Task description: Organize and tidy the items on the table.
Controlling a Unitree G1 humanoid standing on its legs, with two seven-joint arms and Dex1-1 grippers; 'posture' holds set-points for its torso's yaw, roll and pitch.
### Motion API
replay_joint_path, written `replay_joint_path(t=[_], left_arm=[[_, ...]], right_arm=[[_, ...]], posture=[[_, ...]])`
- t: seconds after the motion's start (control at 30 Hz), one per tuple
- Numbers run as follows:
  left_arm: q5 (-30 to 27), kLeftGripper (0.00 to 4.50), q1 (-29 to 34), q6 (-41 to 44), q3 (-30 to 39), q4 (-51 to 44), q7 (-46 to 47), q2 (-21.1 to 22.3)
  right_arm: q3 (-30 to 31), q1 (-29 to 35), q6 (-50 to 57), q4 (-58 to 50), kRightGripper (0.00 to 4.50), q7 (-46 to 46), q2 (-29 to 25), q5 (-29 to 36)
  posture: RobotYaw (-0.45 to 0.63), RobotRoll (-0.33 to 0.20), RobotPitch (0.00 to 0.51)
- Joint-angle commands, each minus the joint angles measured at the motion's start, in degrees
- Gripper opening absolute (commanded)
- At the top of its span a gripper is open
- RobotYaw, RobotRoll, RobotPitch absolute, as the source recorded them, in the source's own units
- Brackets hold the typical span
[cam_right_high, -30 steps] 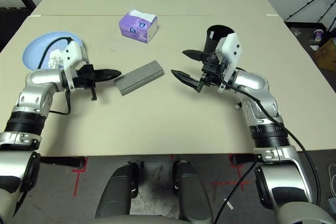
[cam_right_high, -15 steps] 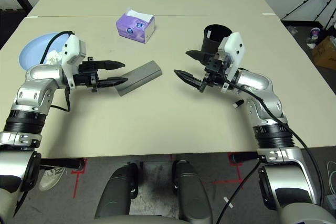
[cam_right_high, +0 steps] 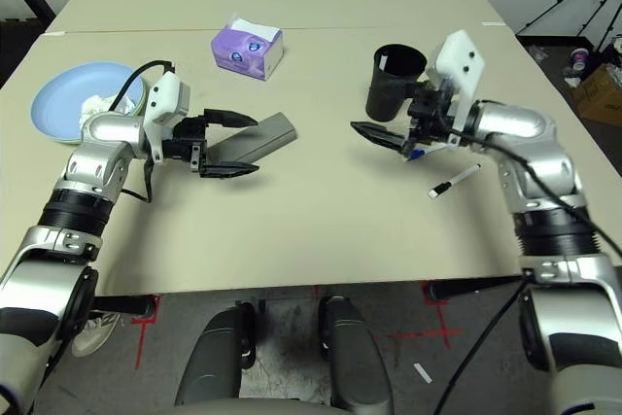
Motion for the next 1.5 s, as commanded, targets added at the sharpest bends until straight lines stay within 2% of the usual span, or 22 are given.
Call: replay_joint_path(t=[0.03, 0.23, 0.43, 0.67, 0.83, 1.0, 1.33, 1.5], left_arm=[[-1.4, 4.46, 0.0, 1.5, 1.1, -2.2, 1.5, -1.2], [-1.9, 4.46, 1.6, 3.3, 1.6, -5.4, 4.0, -2.3], [-2.3, 4.46, 3.3, 5.0, 2.1, -8.6, 5.7, -2.2], [-5.3, 4.46, 6.1, 9.1, 3.0, -14.4, 7.5, -2.5], [-7.7, 4.46, 7.6, 11.3, 2.8, -18.9, 6.8, -2.6], [-7.9, 4.46, 9.6, 11.8, 1.5, -21.7, 5.3, -1.4], [-6.5, 4.46, 10.1, 10.9, -0.2, -19.6, 4.1, 0.0], [-6.2, 4.46, 10.3, 11.0, -0.1, -19.5, 4.0, 0.7]], right_arm=[[4.2, -3.6, -6.0, 6.8, 4.5, 7.4, -3.1, -5.6], [12.2, -11.3, -18.5, 18.6, 4.5, 16.9, -5.9, -16.2], [16.7, -15.3, -28.8, 26.2, 4.5, 19.0, -5.3, -24.0], [17.1, -14.2, -33.3, 26.3, 4.5, 20.5, -5.0, -26.3], [17.0, -12.3, -33.1, 24.3, 4.5, 20.8, -6.1, -25.6], [17.7, -12.0, -35.0, 23.7, 4.5, 20.6, -6.7, -27.7], [20.9, -16.7, -39.8, 26.9, 4.5, 19.7, -5.9, -34.6], [21.9, -15.6, -41.7, 25.2, 4.5, 19.7, -5.7, -36.0]], posture=[[-0.1, 0.0, 0.169], [-0.08, 0.0, 0.174], [-0.06, 0.0, 0.178], [-0.05, 0.0, 0.185], [-0.06, 0.0, 0.188], [-0.07, 0.0, 0.191], [-0.08, 0.0, 0.207], [-0.09, 0.0, 0.216]])
